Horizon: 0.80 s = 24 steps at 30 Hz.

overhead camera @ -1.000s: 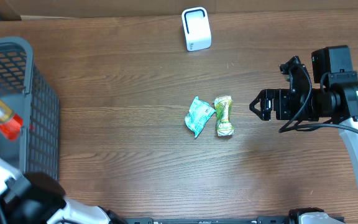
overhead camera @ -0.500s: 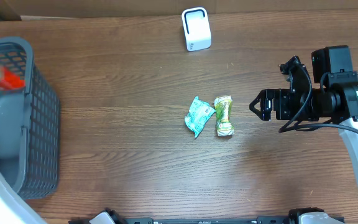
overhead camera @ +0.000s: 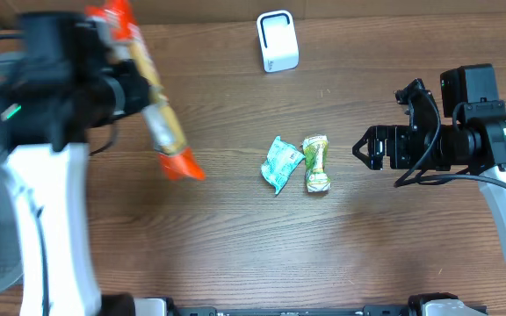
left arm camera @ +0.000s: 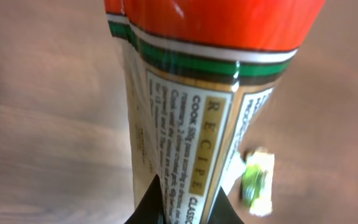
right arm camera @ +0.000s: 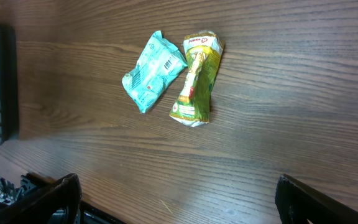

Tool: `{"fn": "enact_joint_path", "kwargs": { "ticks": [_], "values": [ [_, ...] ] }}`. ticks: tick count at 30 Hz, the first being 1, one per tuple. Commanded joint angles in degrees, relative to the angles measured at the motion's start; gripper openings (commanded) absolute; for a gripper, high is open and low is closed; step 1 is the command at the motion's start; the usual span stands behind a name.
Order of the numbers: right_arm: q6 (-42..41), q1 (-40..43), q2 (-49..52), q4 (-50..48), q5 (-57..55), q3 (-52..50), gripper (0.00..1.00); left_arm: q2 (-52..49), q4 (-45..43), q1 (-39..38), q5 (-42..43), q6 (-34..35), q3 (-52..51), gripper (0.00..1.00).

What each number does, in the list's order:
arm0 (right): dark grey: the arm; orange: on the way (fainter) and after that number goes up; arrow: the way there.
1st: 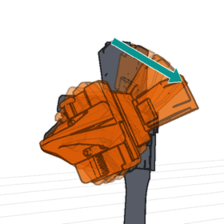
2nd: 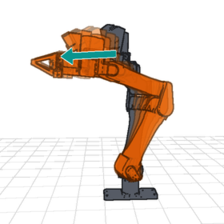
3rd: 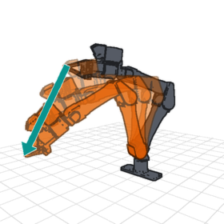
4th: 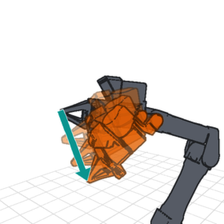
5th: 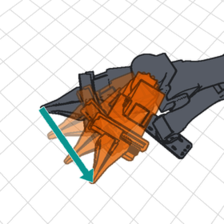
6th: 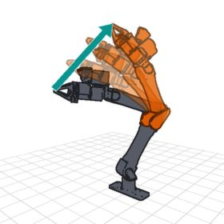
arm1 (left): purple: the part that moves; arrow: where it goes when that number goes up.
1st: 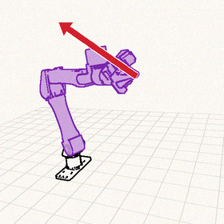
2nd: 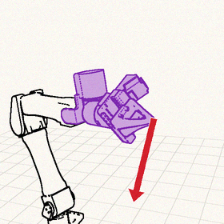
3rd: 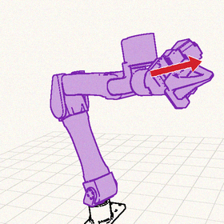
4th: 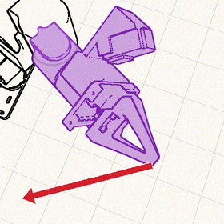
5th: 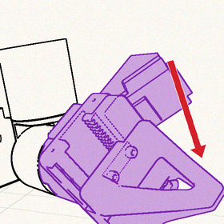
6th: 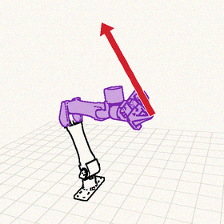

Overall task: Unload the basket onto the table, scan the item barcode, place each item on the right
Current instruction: 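Lay the spaghetti pack on the table left of the green packet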

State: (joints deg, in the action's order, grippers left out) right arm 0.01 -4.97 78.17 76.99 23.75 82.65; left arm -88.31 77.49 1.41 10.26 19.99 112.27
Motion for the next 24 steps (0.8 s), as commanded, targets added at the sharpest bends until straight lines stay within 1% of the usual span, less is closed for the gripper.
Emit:
{"fn": "enact_joint_path", "kwargs": {
  "ticks": [1,6,10,14,16,17,21,24],
  "values": [
    [0.4,-0.2,-0.2,-0.4,0.3,0.7,1.0,-4.4,-3.5,-6.1,-0.2,4.7,-6.3,0.04],
    [0.4,-0.2,-0.2,-0.4,0.3,0.7,1.0,-11.7,-9.8,-11.6,-0.4,6.1,-14.3,0.04],
    [0.4,-0.2,-0.1,-0.4,-0.8,0.6,1.0,-19.9,-16.0,-16.2,-0.3,7.2,-20.0,0.04],
    [0.4,-0.2,-0.1,-0.8,-0.8,0.6,1.0,-24.6,-18.3,-19.4,-0.3,7.0,-21.1,0.04],
    [0.4,-0.2,-0.1,-1.0,-0.8,0.6,1.0,-26.2,-19.4,-20.9,-0.3,5.1,-21.1,0.04],
    [0.4,-0.2,-0.1,-1.0,-0.8,0.6,1.0,-26.4,-19.8,-21.5,-0.4,5.0,-21.1,0.06],
    [0.4,-0.2,-0.1,-1.0,-0.8,0.6,1.0,-26.2,-21.3,-22.8,-0.4,4.4,-20.8,0.2],
    [0.4,-0.2,0.0,-1.0,-0.8,0.6,1.0,-26.2,-21.2,-22.7,-0.4,4.3,-19.8,0.25]
  ]
}}
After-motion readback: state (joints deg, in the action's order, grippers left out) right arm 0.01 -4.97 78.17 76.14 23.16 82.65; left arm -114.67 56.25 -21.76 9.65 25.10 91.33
